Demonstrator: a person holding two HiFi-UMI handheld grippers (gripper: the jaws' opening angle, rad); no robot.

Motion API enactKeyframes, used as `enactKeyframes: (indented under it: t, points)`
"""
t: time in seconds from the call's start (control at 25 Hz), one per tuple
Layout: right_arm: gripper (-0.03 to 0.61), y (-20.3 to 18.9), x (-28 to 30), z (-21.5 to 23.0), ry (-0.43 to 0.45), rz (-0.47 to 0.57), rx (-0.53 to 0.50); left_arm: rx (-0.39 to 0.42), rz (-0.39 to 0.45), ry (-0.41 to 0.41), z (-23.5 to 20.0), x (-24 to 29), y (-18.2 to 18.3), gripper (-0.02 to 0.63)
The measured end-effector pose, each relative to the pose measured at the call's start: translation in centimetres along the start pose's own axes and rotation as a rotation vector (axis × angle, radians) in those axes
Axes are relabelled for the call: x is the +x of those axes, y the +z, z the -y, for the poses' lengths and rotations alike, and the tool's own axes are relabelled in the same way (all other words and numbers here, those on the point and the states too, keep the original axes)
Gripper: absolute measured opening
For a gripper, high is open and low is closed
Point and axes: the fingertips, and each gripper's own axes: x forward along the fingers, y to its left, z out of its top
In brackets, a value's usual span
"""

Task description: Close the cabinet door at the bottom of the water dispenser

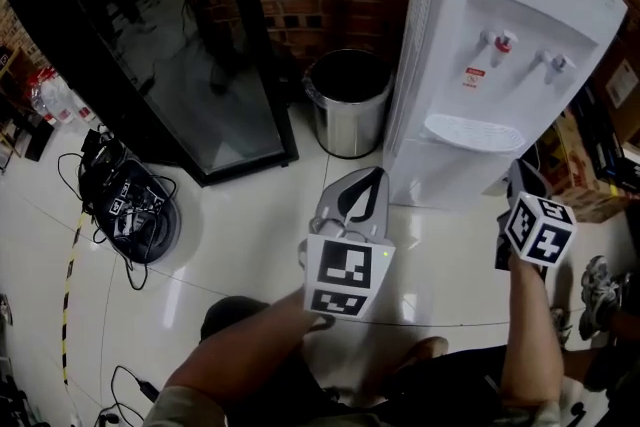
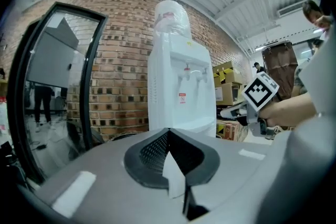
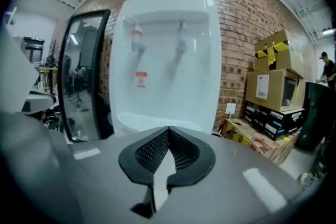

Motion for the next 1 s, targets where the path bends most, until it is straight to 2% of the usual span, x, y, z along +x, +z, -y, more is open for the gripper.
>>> enactKeyframes:
  t: [0.24, 0.48, 0.72, 1.0]
  points:
    - [0.001, 5.4, -8.2, -5.5, 0.087, 0.159, -0.048, 0.006, 0.054, 0.055, -1.8, -5.7, 3.3, 0.001]
    - [0.000, 7.4, -15.0, -9.4, 0.167, 0.248, -0.087, -0.016, 0.081, 0.079, -2.1, -11.0, 4.0, 0.000]
    - [0.000, 4.5, -20.4, -14.0, 0.260, 0.259, -0.127, -0.031, 0.090, 0.030, 1.0, -14.3, 3.0, 0.000]
    - [0.000, -2.0, -25.2, -17.9, 0.355, 0.202, -0.114, 0.059, 0.140, 0.017, 3.6, -17.9, 2.9, 0.001]
